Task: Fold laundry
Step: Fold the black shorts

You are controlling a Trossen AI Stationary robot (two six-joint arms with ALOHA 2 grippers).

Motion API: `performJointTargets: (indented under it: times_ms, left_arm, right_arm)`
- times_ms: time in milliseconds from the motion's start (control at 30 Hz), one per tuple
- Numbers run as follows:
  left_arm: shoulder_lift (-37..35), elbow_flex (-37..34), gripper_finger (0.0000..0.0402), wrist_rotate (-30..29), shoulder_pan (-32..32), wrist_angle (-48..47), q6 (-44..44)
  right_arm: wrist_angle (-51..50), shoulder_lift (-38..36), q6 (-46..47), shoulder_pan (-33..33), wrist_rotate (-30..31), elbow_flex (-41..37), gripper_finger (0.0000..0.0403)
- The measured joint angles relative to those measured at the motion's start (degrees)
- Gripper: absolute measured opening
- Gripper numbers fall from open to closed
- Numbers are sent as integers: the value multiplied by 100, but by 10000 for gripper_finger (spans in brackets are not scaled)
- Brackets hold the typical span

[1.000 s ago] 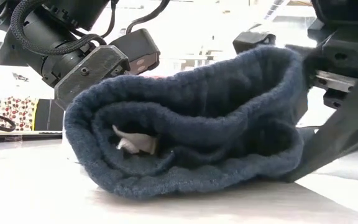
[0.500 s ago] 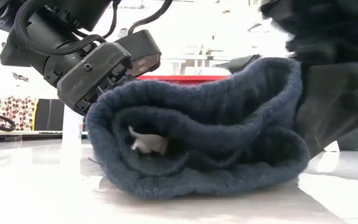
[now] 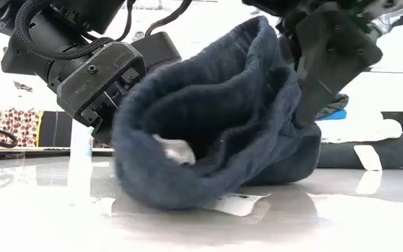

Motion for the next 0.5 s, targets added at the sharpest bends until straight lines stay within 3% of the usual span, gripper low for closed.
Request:
performJointTargets:
  times_ms: [233,500]
  left_arm:
    - [0,-2,0,41,0,16,-44]
    - [0,-2,0,108,-2,28,-371]
  right_arm:
    - [-11,-69,463,-567,-1134,-1,19]
    - [99,-128,663,-1039,-1685,1,19]
